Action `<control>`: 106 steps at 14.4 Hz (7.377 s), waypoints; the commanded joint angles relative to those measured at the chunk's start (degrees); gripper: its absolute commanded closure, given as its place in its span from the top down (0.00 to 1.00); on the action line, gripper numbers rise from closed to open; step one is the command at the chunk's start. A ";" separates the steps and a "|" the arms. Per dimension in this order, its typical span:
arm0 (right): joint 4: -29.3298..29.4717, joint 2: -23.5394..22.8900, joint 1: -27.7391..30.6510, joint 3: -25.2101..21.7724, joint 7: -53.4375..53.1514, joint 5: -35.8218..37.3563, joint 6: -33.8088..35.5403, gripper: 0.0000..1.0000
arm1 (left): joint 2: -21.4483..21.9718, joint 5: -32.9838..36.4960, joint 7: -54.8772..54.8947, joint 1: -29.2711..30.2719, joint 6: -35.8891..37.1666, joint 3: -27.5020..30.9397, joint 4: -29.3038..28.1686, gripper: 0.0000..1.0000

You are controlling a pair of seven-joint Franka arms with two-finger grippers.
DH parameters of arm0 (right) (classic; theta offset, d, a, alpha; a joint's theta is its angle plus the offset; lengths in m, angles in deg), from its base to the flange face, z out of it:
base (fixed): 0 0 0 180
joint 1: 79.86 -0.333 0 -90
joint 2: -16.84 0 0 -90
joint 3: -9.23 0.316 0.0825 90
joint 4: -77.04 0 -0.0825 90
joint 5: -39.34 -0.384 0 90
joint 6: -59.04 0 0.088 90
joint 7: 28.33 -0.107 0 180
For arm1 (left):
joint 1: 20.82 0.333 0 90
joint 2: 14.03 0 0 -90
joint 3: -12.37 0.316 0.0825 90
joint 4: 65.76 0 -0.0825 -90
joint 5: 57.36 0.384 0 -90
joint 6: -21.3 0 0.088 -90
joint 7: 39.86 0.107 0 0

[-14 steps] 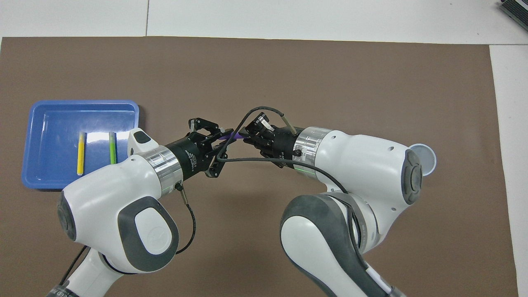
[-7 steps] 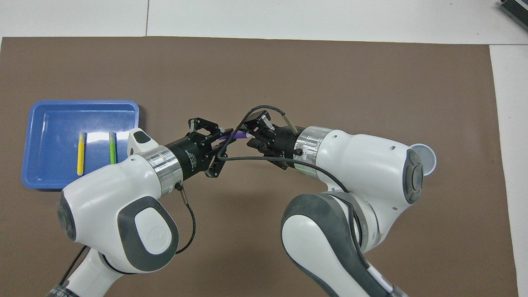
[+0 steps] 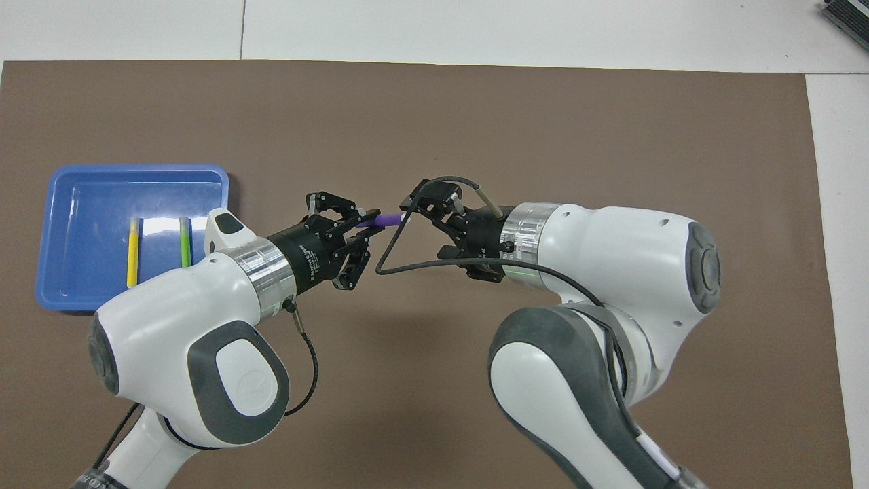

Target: Right arm passes pens to left for tray arrangement

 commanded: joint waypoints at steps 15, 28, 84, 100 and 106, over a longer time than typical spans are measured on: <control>2.71 6.86 11.67 -0.02 27.05 36.36 37.79 1.00 | 3.40 26.44 44.06 31.05 48.01 0.98 5.83 0.00; 11.59 -0.61 11.93 -6.87 46.37 44.10 36.40 1.00 | -2.12 48.07 80.20 45.39 53.57 1.16 9.95 0.00; 12.56 3.35 13.25 -10.30 46.75 41.47 47.03 1.00 | -21.83 58.19 85.15 45.31 47.93 0.72 32.80 1.00; 24.08 2.03 12.02 -15.74 45.08 40.33 55.91 1.00 | -14.28 61.80 76.00 36.26 65.60 0.46 45.29 1.00; 19.76 3.17 12.02 -16.19 44.99 40.33 53.34 1.00 | -10.22 63.29 73.63 29.76 67.63 1.16 44.76 1.00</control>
